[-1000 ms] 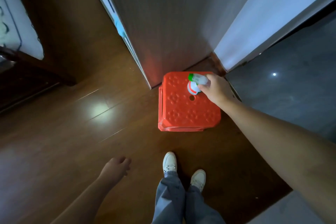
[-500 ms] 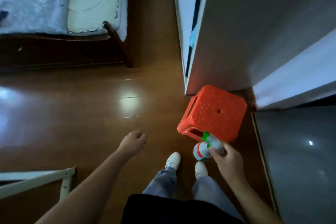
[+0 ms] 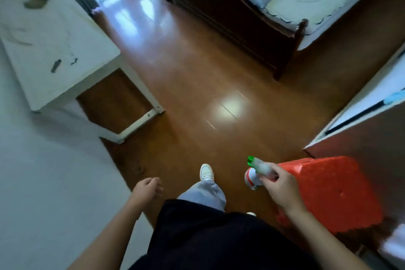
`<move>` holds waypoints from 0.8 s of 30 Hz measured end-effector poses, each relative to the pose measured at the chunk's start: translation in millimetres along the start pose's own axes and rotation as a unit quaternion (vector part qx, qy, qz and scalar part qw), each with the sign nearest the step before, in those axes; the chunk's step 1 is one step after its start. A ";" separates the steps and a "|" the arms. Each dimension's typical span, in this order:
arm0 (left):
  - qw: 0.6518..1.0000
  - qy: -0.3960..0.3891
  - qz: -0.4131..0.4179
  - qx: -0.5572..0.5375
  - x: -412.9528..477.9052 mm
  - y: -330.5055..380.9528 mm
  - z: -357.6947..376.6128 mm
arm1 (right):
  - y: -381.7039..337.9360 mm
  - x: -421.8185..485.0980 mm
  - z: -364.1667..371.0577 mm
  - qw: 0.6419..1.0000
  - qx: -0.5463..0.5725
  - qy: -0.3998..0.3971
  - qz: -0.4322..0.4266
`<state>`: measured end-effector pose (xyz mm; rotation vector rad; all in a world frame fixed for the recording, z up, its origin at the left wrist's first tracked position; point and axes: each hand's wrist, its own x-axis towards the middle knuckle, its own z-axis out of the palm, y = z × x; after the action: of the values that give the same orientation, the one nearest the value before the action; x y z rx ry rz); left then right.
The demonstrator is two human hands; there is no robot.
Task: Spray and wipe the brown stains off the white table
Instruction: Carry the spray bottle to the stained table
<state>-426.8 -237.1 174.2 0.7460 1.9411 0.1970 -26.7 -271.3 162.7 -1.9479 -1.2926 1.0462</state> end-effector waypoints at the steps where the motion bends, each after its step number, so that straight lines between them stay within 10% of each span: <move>1: 1.000 0.010 -0.016 -0.021 -3.1 -15.5 -8.0 | -7.1 5.1 7.9 1.000 -0.007 -0.022 -0.016; 12: 0.979 0.002 -0.174 -0.109 58.9 -50.3 -49.1 | -87.7 82.2 67.9 0.995 0.015 -0.096 -0.030; 24: 0.994 -0.089 0.056 0.001 167.2 186.3 -74.4 | -139.1 198.9 55.1 0.999 0.002 0.022 0.025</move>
<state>-464.4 21.2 165.8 0.8469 1.7318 0.1899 -95.3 -33.2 185.7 -1.9983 -1.2222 1.0245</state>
